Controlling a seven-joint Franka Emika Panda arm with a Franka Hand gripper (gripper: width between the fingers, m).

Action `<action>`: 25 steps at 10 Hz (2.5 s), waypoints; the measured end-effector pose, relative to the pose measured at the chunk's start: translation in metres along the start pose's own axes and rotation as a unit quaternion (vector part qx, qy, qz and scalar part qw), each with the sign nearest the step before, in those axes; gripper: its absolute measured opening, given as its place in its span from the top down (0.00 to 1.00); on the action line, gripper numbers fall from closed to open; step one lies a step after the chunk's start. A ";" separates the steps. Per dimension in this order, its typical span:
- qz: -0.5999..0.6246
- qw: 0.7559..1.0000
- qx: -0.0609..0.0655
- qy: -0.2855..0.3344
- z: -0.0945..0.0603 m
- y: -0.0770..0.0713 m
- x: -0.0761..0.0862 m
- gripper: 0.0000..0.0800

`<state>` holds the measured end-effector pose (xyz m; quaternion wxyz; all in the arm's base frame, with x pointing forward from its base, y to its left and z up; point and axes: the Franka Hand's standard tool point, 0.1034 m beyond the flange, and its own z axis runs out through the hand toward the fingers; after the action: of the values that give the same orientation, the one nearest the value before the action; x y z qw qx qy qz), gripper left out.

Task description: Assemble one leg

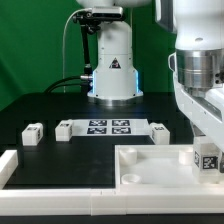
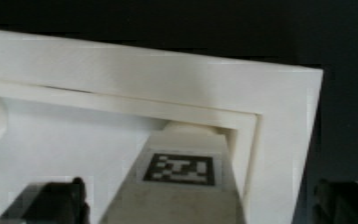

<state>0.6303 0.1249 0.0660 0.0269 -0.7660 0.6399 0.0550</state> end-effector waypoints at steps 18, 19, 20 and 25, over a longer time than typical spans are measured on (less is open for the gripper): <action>-0.614 0.789 -0.011 0.002 0.001 0.005 0.007 0.64; -0.615 0.789 -0.011 0.002 0.001 0.005 0.007 0.64; -0.601 0.799 -0.010 0.001 0.001 0.005 0.007 0.64; -0.232 0.973 -0.002 0.004 0.002 0.005 0.005 0.64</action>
Offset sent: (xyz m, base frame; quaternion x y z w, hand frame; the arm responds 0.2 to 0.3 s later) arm 0.0011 -0.0003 0.0019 -0.0158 0.0026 -0.3140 0.9493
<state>0.6263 0.1192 0.0640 0.0352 -0.8937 0.4449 0.0457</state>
